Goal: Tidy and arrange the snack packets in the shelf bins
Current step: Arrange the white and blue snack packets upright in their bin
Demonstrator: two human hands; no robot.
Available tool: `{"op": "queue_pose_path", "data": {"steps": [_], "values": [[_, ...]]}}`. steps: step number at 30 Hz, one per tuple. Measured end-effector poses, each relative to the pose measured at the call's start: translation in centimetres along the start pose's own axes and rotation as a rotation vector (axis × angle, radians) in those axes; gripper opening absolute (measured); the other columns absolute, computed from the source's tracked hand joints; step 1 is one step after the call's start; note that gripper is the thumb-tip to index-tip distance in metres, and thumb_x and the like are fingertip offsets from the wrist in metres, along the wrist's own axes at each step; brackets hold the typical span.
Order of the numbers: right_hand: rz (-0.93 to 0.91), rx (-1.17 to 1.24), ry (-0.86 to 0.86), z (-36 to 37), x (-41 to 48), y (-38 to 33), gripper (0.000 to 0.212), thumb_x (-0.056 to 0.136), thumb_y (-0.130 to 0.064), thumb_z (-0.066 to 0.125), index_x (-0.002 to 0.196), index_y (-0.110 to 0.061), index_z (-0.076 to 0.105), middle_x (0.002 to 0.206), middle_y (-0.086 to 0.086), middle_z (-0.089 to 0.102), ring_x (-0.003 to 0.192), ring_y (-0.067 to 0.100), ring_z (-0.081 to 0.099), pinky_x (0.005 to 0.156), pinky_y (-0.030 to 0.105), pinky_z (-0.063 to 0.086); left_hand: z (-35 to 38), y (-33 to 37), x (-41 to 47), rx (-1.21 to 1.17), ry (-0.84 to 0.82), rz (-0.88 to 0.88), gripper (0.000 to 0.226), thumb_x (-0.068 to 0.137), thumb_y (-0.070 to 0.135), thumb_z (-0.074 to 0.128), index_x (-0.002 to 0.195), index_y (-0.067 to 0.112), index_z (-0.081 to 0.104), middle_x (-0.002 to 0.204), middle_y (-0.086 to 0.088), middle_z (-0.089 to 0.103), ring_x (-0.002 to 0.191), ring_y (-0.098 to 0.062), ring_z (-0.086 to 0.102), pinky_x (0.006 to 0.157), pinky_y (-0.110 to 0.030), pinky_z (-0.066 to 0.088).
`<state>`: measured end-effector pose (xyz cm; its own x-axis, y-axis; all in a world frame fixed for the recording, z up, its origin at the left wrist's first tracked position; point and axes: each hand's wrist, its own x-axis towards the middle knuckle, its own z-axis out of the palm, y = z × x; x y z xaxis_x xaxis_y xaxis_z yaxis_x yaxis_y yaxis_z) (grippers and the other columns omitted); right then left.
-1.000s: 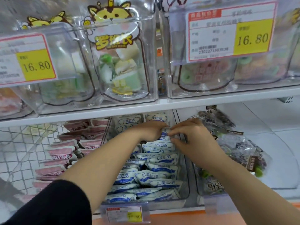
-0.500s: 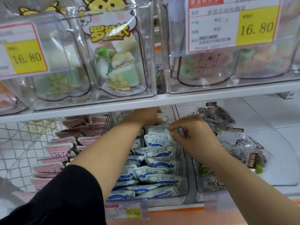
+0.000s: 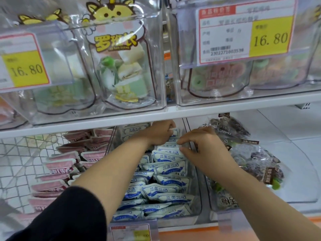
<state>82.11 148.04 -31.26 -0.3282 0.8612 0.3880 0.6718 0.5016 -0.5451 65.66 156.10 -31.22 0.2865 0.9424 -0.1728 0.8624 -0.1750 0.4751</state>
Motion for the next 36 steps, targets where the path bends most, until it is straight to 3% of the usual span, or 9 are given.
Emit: {"op": "queue_pose_path", "data": {"steps": [2,5,8,10,14,19,25,30,36], "values": [[0.003,0.002,0.006,-0.1,0.0,0.0,0.018,0.085,-0.018,0.067,0.101,-0.021,0.073,0.106,-0.011,0.068,0.102,0.001,0.039,0.081,0.013,0.029,-0.4,1.0,0.2,-0.031,0.003,-0.021,0.039,0.098,0.027,0.044,0.134,0.012,0.043,0.133,-0.008,0.05,0.113,-0.02,0.052,0.093,-0.028,0.042],[-0.009,0.02,0.039,-0.7,-0.1,0.0,0.015,0.083,-0.014,0.069,0.097,-0.018,0.075,0.104,-0.007,0.069,0.099,0.004,0.048,0.09,0.021,0.037,-1.2,1.6,-1.9,-0.006,0.107,-0.071,0.042,0.099,0.04,0.04,0.134,0.018,0.047,0.132,-0.006,0.054,0.114,-0.02,0.053,0.092,-0.028,0.04],[-0.111,-0.063,0.045,-1.1,-0.5,-0.4,0.012,0.079,-0.015,0.074,0.091,-0.019,0.075,0.099,-0.005,0.071,0.103,0.019,0.057,0.091,0.028,0.039,-2.1,0.8,-6.7,0.006,0.247,-0.01,0.015,0.095,0.032,0.052,0.107,0.027,0.059,0.103,0.011,0.061,0.099,-0.012,0.06,0.081,-0.022,0.043],[-0.183,-0.168,-0.024,-1.2,-0.9,-1.4,0.015,0.079,-0.022,0.073,0.094,-0.022,0.074,0.101,-0.008,0.071,0.109,0.025,0.056,0.099,0.045,0.041,-2.3,-0.1,-9.7,0.111,0.195,0.044,0.006,0.091,0.027,0.059,0.094,0.031,0.062,0.092,0.016,0.061,0.089,-0.005,0.059,0.079,-0.02,0.045],[-0.086,-0.462,-0.403,-0.5,-1.7,-3.8,0.04,0.093,-0.049,0.047,0.127,-0.03,0.056,0.134,-0.012,0.054,0.142,0.017,0.018,0.116,0.054,-0.004,-1.3,-1.0,-11.4,0.368,-0.001,0.0,0.025,0.091,0.03,0.059,0.115,0.032,0.065,0.11,0.016,0.067,0.097,-0.006,0.061,0.085,-0.022,0.047],[-0.079,-0.51,-0.473,-0.3,-2.6,-4.5,0.03,0.096,-0.04,0.047,0.119,-0.029,0.062,0.122,-0.009,0.058,0.128,0.013,0.037,0.107,0.057,-0.021,-0.2,-0.3,-9.5,0.559,-0.002,0.076,0.012,0.093,0.029,0.054,0.092,0.024,0.064,0.091,0.002,0.067,0.084,-0.02,0.06,0.073,-0.036,0.052],[-0.087,-0.603,-0.519,-0.1,-2.2,-4.5,0.028,0.095,-0.018,0.047,0.114,-0.031,0.064,0.114,-0.009,0.063,0.119,0.016,0.044,0.108,0.057,-0.019,1.5,1.1,-8.7,0.283,0.005,0.157,0.014,0.095,0.013,0.047,0.096,0.011,0.061,0.081,-0.003,0.057,0.075,-0.022,0.055,0.065,-0.031,0.041],[-0.116,-0.632,-0.498,-0.2,-1.8,-4.6,0.035,0.094,-0.015,0.047,0.119,-0.036,0.06,0.112,-0.007,0.064,0.119,0.014,0.046,0.109,0.056,-0.017,0.9,0.9,-8.2,0.012,-0.164,0.07,0.018,0.097,0.022,0.051,0.099,0.011,0.065,0.077,0.007,0.056,0.062,-0.001,0.046,0.055,-0.011,0.035],[-0.093,-0.477,-0.442,-0.8,-2.4,-4.9,0.033,0.097,-0.028,0.046,0.128,-0.035,0.054,0.129,-0.016,0.055,0.128,0.008,0.04,0.111,0.05,-0.018,-2.0,0.5,-12.5,-0.094,0.024,0.049,0.028,0.096,0.025,0.052,0.122,0.025,0.061,0.119,0.014,0.062,0.105,0.0,0.057,0.096,-0.02,0.043]]}}
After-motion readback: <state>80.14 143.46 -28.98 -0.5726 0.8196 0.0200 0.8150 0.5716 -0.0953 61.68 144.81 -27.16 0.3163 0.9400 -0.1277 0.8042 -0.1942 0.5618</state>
